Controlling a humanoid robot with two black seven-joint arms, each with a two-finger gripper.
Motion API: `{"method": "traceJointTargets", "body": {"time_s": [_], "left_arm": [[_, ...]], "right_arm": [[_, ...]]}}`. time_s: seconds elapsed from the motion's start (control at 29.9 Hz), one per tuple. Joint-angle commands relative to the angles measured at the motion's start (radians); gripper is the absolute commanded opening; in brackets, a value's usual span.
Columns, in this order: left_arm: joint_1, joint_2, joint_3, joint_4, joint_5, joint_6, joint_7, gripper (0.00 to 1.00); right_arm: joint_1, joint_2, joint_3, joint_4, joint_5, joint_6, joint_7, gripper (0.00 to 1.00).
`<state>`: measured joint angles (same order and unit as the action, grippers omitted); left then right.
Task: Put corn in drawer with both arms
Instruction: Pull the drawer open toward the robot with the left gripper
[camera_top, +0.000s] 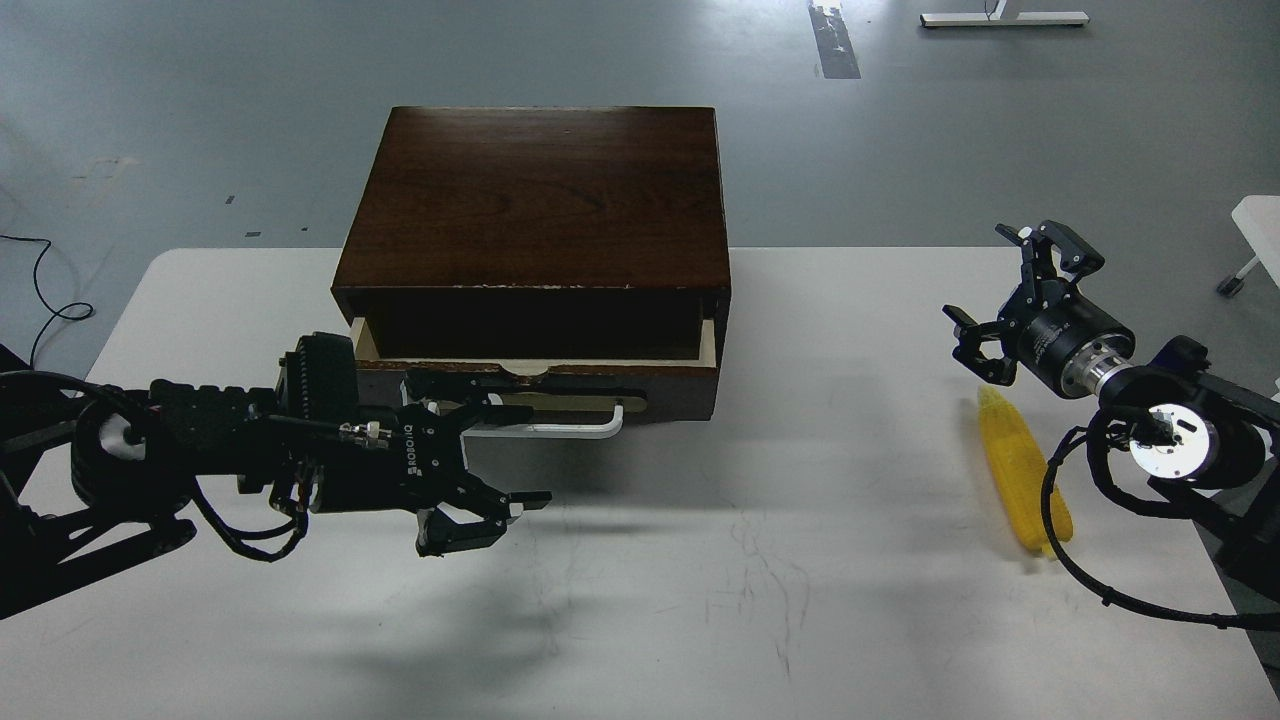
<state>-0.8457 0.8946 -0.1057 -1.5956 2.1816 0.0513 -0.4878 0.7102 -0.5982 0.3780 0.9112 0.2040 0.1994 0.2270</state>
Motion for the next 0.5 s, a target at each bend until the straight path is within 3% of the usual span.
{"method": "traceJointTargets", "body": {"time_s": [0.0, 0.47], "left_arm": [[0.001, 0.006, 0.001, -0.007, 0.0, -0.001, -0.001, 0.8], [0.008, 0.006, 0.001, -0.021, 0.0, -0.001, -0.001, 0.79]], "right_arm": [[0.0, 0.001, -0.001, 0.0, 0.0, 0.0, 0.0, 1.0], [-0.003, 0.004, -0.001, -0.002, 0.0, 0.0, 0.0, 1.0]]}}
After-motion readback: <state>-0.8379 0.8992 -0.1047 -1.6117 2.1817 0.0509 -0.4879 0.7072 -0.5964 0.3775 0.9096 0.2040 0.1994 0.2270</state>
